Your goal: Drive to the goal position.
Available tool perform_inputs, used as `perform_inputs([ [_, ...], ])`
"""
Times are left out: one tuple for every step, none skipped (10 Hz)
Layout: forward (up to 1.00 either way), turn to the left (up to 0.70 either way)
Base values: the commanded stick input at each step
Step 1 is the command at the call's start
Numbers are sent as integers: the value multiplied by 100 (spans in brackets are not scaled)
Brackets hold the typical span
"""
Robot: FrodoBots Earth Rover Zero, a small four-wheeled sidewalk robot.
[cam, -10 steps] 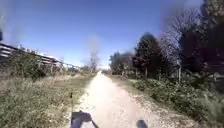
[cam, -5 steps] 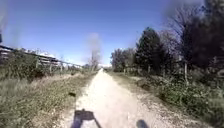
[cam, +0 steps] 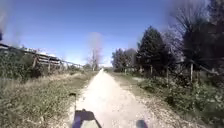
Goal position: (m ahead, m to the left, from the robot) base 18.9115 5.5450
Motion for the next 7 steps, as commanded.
perform_inputs([
  [50, 0],
  [50, 0],
  [50, 0],
  [50, 0],
  [50, 0],
  [50, 0],
  [50, 0],
])
